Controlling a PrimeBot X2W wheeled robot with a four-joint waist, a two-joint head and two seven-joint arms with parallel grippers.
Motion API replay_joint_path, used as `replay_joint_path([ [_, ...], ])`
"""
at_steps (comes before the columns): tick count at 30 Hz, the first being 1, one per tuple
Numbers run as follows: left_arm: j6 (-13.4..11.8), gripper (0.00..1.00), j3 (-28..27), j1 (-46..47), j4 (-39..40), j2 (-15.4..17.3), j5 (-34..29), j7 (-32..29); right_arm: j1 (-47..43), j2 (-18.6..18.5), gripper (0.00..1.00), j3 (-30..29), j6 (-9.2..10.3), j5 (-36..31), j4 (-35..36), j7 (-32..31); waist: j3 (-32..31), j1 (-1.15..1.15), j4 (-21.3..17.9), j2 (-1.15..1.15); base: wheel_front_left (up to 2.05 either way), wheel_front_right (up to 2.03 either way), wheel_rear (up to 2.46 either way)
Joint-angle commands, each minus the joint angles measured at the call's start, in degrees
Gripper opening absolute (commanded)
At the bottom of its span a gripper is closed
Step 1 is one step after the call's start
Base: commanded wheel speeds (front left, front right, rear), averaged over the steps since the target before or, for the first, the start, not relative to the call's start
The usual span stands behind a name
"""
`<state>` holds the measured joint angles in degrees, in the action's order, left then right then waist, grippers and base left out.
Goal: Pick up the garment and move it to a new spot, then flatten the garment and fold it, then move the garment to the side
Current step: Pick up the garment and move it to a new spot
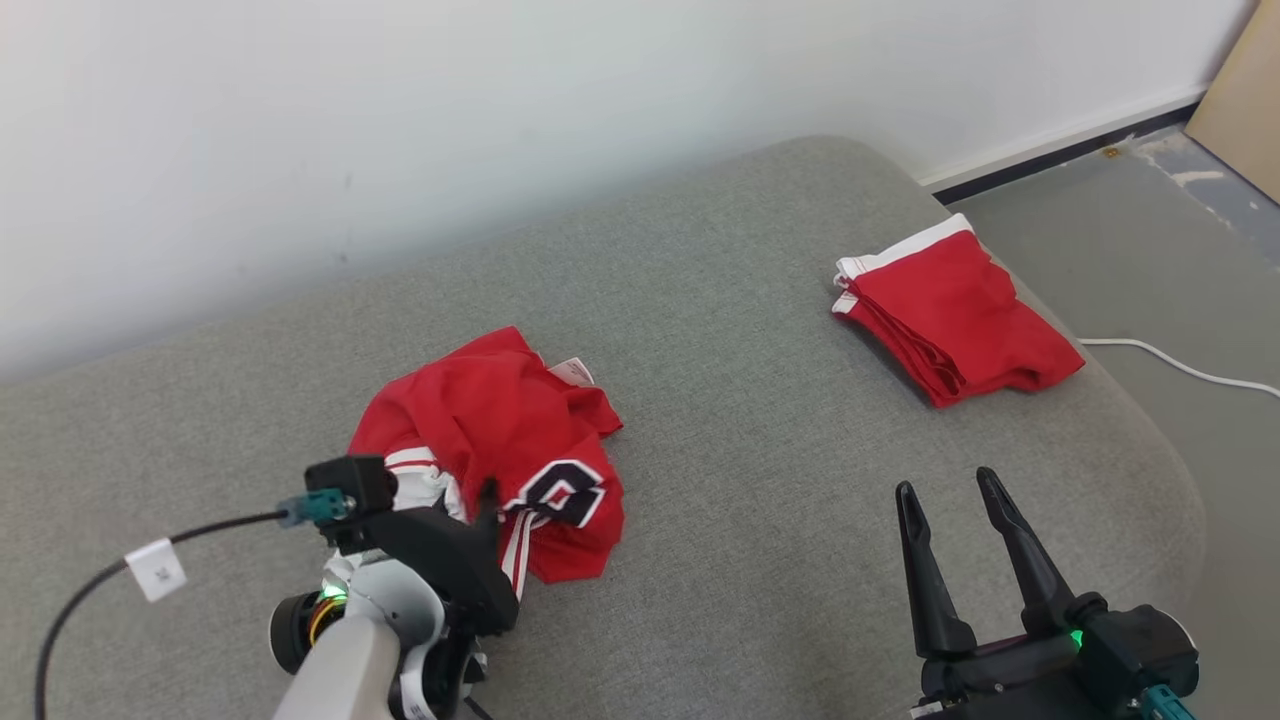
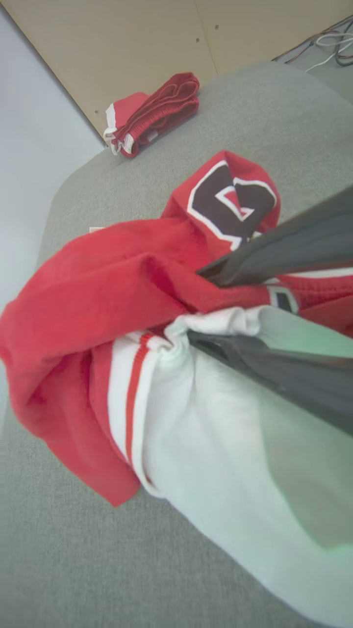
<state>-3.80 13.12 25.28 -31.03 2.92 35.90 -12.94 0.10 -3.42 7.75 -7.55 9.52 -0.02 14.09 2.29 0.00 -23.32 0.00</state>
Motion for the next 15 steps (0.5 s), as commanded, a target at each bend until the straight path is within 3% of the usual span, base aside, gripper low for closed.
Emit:
replay_joint_path([
  [1, 0.59, 1.00, 0.72, 0.08, -0.65, -0.01, -0.86, 1.83, -0.33, -0.34, 1.00, -0.09, 0.15, 0.05, 0.01, -0.24, -0.27, 0.00, 0.46, 0.00, 0.00, 0.00, 0.00],
  [10, 3.66, 1.00, 5.38, -4.71, 2.94, 0.99, -6.38, 19.14, -2.04, -1.01, 1.00, -1.84, 0.15, -0.50, 0.89, -0.86, -1.49, 0.00, 5.30, 0.00, 0.00, 0.00, 0.00],
  [15, 1.92, 1.00, 4.98, -10.26, 8.47, 2.55, -9.29, 26.34, -2.90, -1.52, 1.00, -3.12, 0.16, -0.72, 1.18, -1.41, -2.20, 0.00, 9.21, 0.00, 0.00, 0.00, 0.00],
])
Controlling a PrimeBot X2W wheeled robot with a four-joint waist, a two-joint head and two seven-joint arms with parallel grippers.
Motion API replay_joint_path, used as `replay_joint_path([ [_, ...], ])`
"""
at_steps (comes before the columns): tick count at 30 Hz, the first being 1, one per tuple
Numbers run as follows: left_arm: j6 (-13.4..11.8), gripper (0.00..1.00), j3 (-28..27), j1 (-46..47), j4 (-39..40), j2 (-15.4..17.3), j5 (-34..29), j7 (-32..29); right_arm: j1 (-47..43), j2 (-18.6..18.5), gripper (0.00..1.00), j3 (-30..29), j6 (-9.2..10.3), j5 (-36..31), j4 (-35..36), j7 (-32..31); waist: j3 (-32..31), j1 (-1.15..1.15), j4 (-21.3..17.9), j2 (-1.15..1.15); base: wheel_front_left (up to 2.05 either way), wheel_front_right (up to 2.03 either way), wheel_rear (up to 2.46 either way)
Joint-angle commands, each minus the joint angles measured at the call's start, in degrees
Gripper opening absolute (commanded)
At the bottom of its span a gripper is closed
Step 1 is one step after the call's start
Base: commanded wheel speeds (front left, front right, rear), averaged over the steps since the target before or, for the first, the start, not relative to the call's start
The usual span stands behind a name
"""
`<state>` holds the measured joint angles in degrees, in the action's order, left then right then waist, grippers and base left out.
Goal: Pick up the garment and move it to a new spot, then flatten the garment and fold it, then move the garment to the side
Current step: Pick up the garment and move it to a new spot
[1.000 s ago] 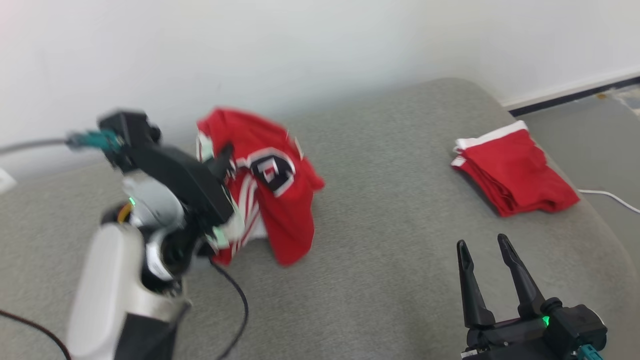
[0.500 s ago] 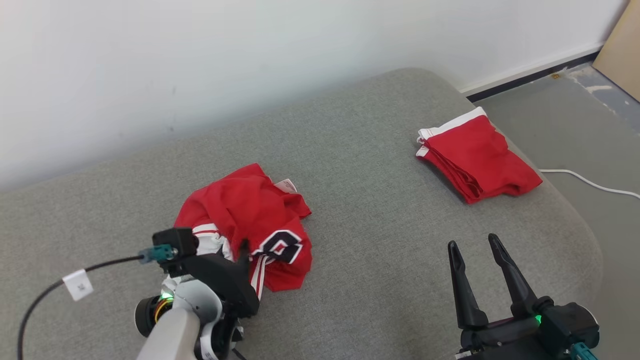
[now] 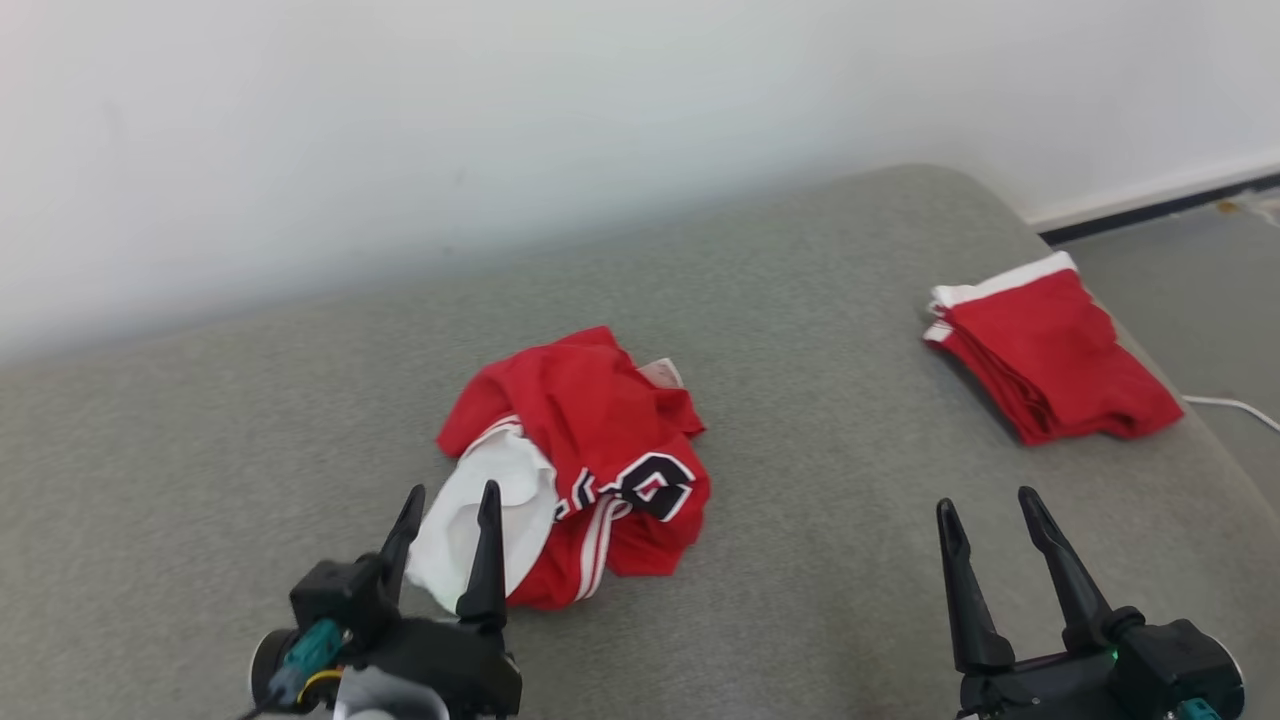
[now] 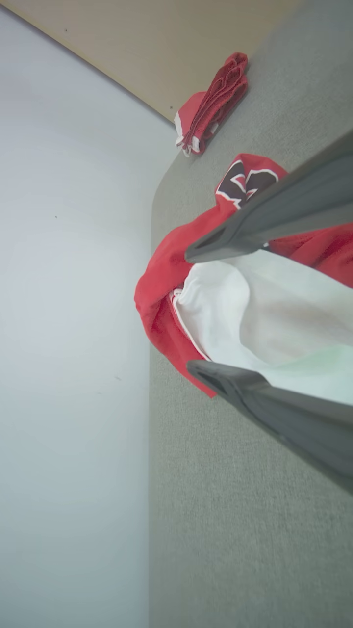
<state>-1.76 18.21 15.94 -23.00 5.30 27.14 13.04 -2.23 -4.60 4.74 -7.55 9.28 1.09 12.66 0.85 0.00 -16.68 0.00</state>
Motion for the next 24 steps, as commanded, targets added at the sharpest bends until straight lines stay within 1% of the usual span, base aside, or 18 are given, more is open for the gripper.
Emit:
replay_joint_path([
  [1, -0.35, 1.00, -0.40, -2.02, 1.93, 0.45, -1.13, 0.99, -0.66, -0.47, 1.00, -0.25, 0.16, -0.37, 0.05, -0.05, -0.87, 0.00, 3.40, 0.00, 0.00, 0.00, 0.00],
  [4, -1.05, 1.00, -1.37, -5.67, 6.14, 1.34, -3.11, 2.05, -1.03, -1.09, 1.00, -0.75, 0.16, -0.56, -0.46, -0.22, -1.21, 0.00, 6.04, 0.00, 0.00, 0.00, 0.00],
  [6, -1.76, 1.00, -3.01, -7.94, 8.97, 1.71, -4.57, 2.18, -0.91, -1.37, 1.00, -0.72, 0.16, -0.59, -1.03, -0.11, -1.41, 0.00, 7.34, 0.00, 0.00, 0.00, 0.00],
  [8, -2.00, 1.00, -5.25, -10.19, 12.05, 1.27, -5.59, 2.13, -0.94, -1.42, 1.00, -1.12, 0.16, -0.57, -1.75, 0.15, -1.61, 0.00, 8.56, 0.00, 0.00, 0.00, 0.00],
  [9, -2.00, 1.00, -5.25, -10.19, 12.05, 1.27, -5.59, 2.13, -0.94, -1.42, 1.00, -1.12, 0.16, -0.57, -1.75, 0.15, -1.61, 0.00, 8.56, 0.00, 0.00, 0.00, 0.00],
  [13, -0.11, 1.00, -8.77, -14.41, 15.10, 0.44, -6.17, 2.15, -1.64, -1.44, 1.00, -2.01, 0.16, 0.13, -4.21, 0.88, -2.19, 0.00, 10.71, 0.00, 0.00, 0.00, 0.00],
  [16, 1.34, 1.00, -11.63, -17.09, 16.77, 0.07, -7.88, 2.16, -1.99, -1.51, 1.00, -2.91, 0.16, 0.31, -6.15, 1.43, -2.60, 0.00, 12.03, 0.00, 0.00, 0.00, 0.00],
  [20, 2.82, 1.00, -14.30, -19.94, 15.53, 0.47, -10.09, 2.16, -2.35, -1.66, 1.00, -3.40, 0.16, 0.40, -8.55, 1.97, -3.12, 0.00, 13.13, 0.00, 0.00, 0.00, 0.00],
  [24, 5.34, 1.00, -16.04, -21.64, 13.13, 1.17, -12.61, 2.17, -2.63, -2.00, 1.00, -3.58, 0.16, 0.13, -10.98, 2.37, -3.55, 0.00, 14.30, 0.00, 0.00, 0.00, 0.00],
])
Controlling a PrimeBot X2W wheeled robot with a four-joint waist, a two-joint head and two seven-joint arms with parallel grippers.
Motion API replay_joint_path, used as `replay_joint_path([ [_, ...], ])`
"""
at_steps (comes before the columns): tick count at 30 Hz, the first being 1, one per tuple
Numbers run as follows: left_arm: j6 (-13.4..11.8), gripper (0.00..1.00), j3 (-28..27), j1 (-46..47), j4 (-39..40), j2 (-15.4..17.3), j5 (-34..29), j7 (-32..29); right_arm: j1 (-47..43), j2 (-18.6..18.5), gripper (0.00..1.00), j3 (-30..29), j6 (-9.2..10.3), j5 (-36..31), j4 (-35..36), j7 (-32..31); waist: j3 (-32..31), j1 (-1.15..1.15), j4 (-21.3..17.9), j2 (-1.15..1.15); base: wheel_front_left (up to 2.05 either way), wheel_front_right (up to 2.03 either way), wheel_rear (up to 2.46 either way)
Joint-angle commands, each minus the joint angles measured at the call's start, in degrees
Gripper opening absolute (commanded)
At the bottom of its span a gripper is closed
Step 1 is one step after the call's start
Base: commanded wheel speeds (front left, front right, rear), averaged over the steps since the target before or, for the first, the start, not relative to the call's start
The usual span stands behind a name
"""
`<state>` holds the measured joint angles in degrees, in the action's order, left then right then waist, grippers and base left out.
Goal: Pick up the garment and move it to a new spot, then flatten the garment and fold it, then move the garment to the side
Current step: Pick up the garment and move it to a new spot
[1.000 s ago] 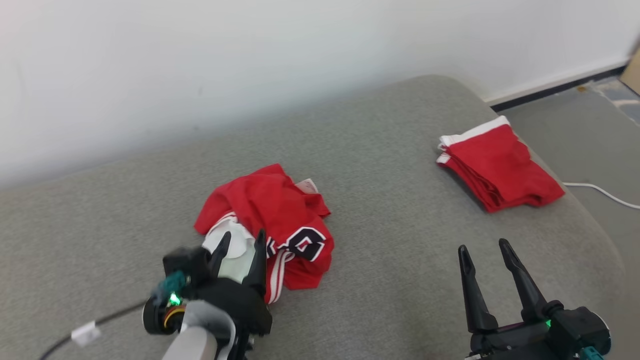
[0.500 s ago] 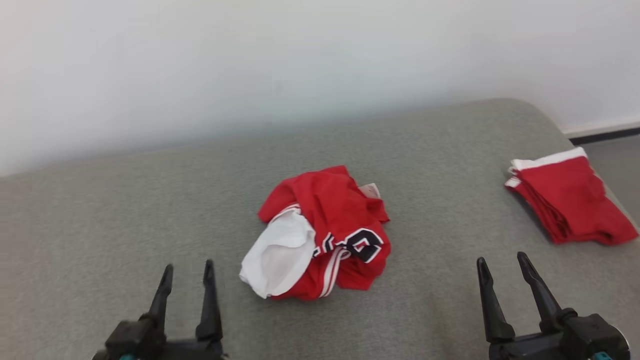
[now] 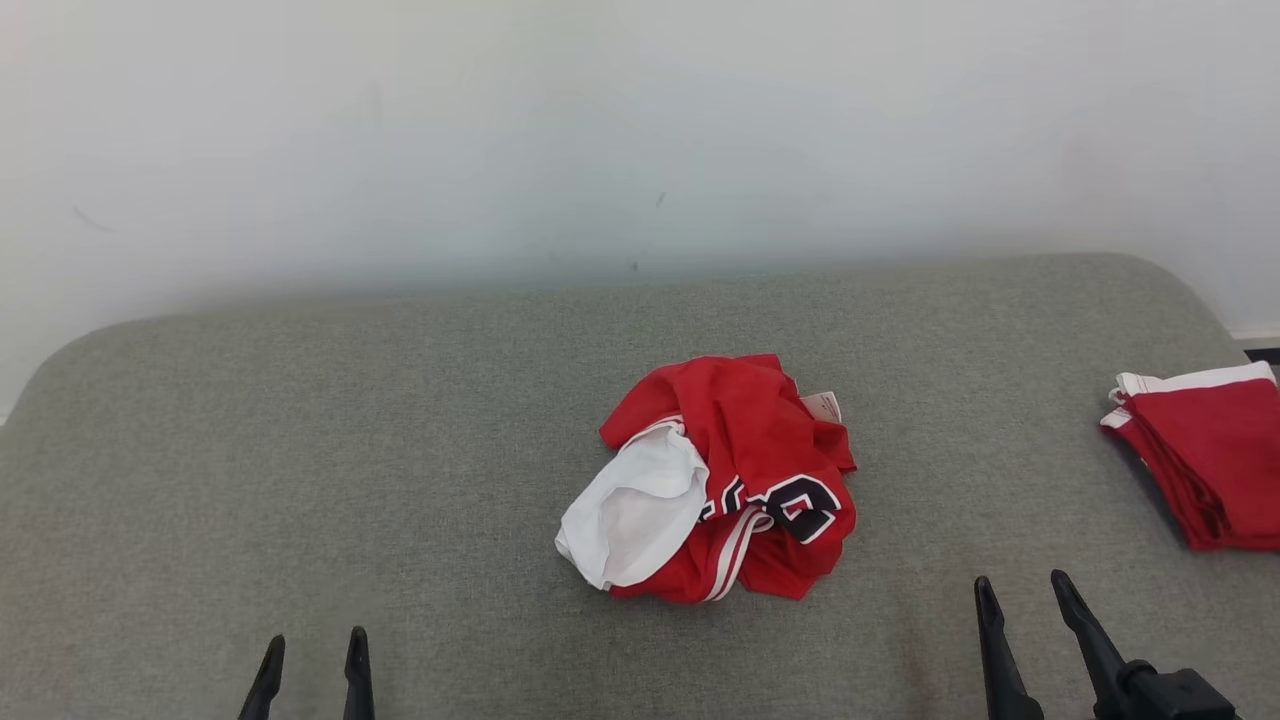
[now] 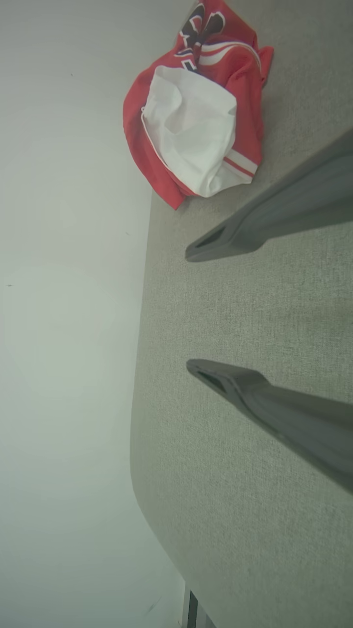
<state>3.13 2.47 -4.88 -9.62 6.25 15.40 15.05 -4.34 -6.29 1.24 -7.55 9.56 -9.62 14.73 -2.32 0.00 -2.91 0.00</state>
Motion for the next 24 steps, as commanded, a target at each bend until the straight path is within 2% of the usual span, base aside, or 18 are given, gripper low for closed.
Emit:
replay_joint_path([
  [1, 0.54, 1.00, -0.76, -1.13, -0.70, 0.27, -1.13, 0.16, -0.52, -0.38, 1.00, -0.10, 0.16, -0.30, -0.68, 0.38, -0.43, 0.00, 0.64, 0.00, 0.00, 0.00, 0.00],
  [9, 1.94, 1.00, -4.26, -0.78, -2.91, -0.42, -2.53, 0.16, -0.95, 0.34, 1.00, -0.41, 0.16, -1.22, -2.02, 0.47, -0.59, 0.00, 1.17, 0.00, 0.00, 0.00, 0.00],
  [15, 3.38, 1.00, -4.94, 0.07, -4.47, -0.66, -3.74, 0.17, -1.25, 0.95, 1.00, -0.64, 0.16, -1.29, -1.88, 0.49, -0.46, 0.00, 1.03, 0.00, 0.00, 0.00, 0.00],
  [24, 3.92, 1.00, -5.79, 0.35, -4.87, -1.39, -4.72, 0.17, -1.03, 1.63, 1.00, -0.86, 0.16, -1.03, -1.61, 0.49, -0.12, 0.00, 0.66, 0.00, 0.00, 0.00, 0.00],
])
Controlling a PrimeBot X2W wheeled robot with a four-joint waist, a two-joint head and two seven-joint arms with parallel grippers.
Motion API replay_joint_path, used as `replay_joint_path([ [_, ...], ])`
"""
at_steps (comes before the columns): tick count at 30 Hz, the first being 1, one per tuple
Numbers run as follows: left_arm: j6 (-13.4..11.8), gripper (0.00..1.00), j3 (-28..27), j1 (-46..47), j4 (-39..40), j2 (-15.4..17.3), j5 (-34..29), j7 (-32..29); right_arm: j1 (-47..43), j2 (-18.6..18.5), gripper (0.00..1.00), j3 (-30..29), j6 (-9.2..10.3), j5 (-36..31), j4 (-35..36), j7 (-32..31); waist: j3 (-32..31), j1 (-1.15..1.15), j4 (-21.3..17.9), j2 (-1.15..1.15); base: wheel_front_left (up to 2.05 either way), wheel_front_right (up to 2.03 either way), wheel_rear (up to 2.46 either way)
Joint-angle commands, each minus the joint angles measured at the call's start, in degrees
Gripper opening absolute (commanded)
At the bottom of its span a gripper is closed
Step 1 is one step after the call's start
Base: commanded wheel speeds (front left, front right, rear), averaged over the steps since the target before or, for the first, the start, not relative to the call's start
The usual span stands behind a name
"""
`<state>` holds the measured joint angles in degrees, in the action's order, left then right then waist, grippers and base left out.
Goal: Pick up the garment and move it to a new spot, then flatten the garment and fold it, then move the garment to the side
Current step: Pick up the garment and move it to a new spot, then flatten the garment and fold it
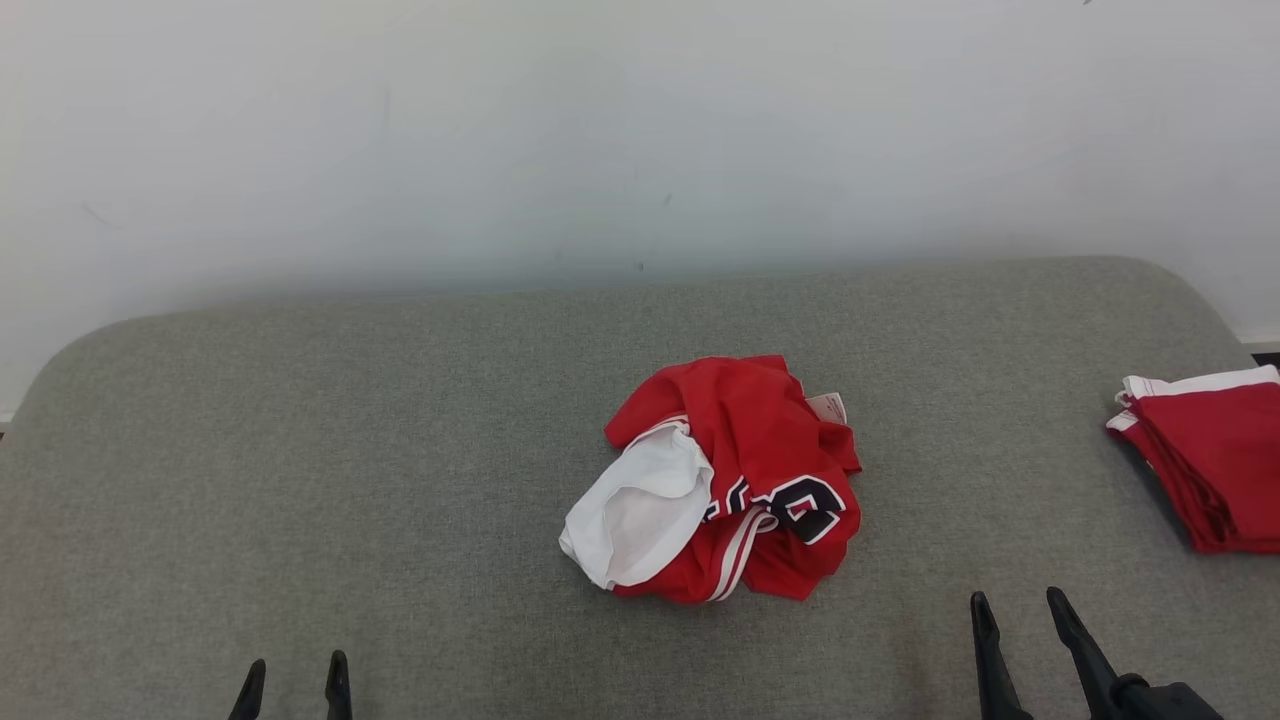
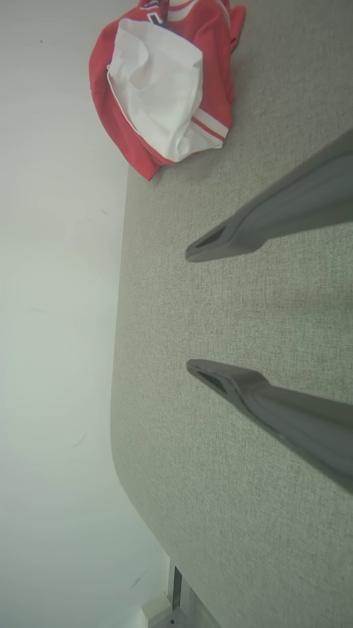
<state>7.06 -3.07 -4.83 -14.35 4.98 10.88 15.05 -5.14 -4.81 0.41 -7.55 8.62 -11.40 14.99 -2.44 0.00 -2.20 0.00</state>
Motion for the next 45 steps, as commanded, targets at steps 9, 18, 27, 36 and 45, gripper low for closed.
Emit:
replay_joint_path([
  [9, 0.36, 1.00, -0.87, 0.34, -0.44, -0.58, -0.89, 0.17, -0.27, 0.47, 1.00, -0.09, 0.16, -0.16, 0.06, 0.23, -0.07, 0.00, -0.13, 0.00, 0.00, 0.00, 0.00],
  [18, 0.37, 1.00, -0.81, 0.07, -0.71, -0.94, -1.01, 0.17, -0.17, 0.64, 1.00, 0.07, 0.16, -0.20, 0.07, 0.24, -0.26, 0.00, -0.35, 0.00, 0.00, 0.00, 0.00],
  [27, 0.43, 1.00, 7.67, 3.16, -3.63, -0.36, 0.26, 0.17, 0.45, 0.51, 1.00, 0.84, 0.16, 0.14, 0.04, 0.23, 0.17, 0.00, -2.36, 0.00, 0.00, 0.00, 0.00],
  [36, 0.37, 1.00, 15.71, 10.06, -11.52, -0.50, 5.01, 0.10, 1.49, 0.22, 1.00, 1.76, 0.16, 0.29, 0.11, 0.16, 1.46, 0.00, -7.89, 0.00, 0.00, 0.00, 0.00],
  [45, 0.24, 1.00, 15.79, 16.96, -18.13, -1.60, 12.25, -1.31, 1.42, -0.05, 1.00, 1.65, 0.16, 0.51, 0.19, 0.17, 3.05, 0.00, -13.41, 0.00, 0.00, 0.00, 0.00],
])
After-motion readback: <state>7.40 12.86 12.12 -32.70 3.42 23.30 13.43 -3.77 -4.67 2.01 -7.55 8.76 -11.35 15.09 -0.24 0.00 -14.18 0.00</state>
